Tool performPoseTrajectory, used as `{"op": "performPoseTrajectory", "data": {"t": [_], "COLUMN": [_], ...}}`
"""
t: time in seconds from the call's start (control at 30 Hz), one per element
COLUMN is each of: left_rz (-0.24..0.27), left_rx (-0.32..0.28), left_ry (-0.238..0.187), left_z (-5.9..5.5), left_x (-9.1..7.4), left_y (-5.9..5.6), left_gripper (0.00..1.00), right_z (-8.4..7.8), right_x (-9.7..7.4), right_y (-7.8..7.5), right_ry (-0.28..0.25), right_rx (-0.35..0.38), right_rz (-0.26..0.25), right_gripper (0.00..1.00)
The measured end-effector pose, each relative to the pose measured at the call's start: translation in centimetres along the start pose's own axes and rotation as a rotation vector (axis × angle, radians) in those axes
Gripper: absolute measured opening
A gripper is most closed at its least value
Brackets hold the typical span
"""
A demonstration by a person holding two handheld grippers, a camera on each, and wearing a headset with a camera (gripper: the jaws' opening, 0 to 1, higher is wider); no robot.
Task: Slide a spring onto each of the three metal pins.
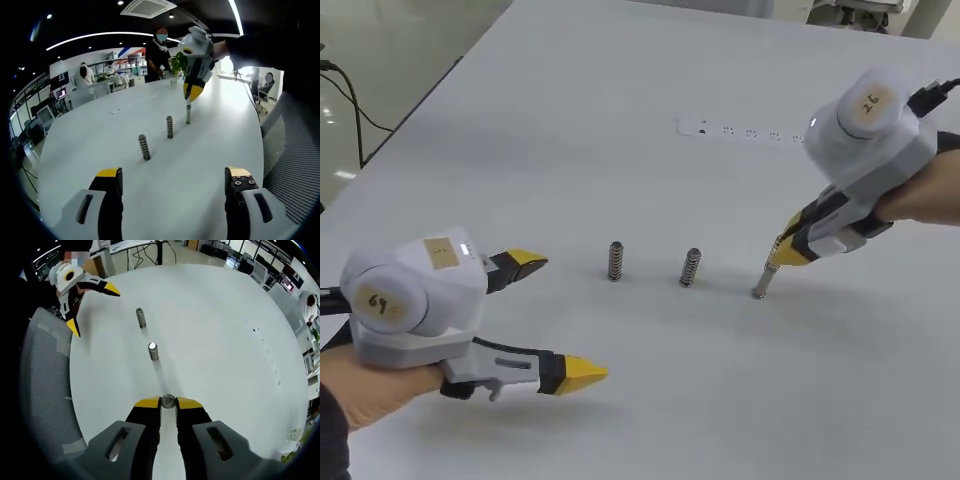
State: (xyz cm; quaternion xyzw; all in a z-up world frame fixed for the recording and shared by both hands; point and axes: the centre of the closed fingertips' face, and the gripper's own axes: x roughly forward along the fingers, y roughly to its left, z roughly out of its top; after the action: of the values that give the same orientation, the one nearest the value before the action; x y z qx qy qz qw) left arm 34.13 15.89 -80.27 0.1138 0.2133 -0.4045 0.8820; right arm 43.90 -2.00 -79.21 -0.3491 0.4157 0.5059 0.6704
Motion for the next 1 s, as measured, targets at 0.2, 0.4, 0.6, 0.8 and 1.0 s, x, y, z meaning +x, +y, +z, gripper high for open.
{"op": "performPoseTrajectory", "data": {"t": [0.2, 0.4, 0.6, 0.8, 1.0], "left_rz": [-0.002, -0.004, -0.007, -0.006, -0.006], "left_rx": [-0.002, -0.004, -0.006, -0.007, -0.007], "left_ry": [0.002, 0.004, 0.002, 0.003, 0.005], "left_z": [0.0, -0.1, -0.1, -0.1, -0.2], "left_x": [0.0, 0.0, 0.1, 0.0, -0.1], "left_y": [-0.1, -0.2, -0.2, -0.3, -0.5], "left_gripper": [0.83, 0.82, 0.82, 0.82, 0.82], "right_z": [-0.3, -0.6, -0.8, -0.8, -0.8], "right_x": [0.7, 1.6, 2.3, 2.9, 3.3], "right_y": [0.0, 0.1, 0.1, 0.0, 0.0], "right_ry": [0.002, 0.007, 0.016, 0.011, 0.002], "right_rx": [0.002, 0.005, 0.007, 0.014, 0.024], "right_rz": [-0.004, -0.005, -0.010, -0.012, -0.020], "right_gripper": [0.13, 0.13, 0.13, 0.13, 0.13]}}
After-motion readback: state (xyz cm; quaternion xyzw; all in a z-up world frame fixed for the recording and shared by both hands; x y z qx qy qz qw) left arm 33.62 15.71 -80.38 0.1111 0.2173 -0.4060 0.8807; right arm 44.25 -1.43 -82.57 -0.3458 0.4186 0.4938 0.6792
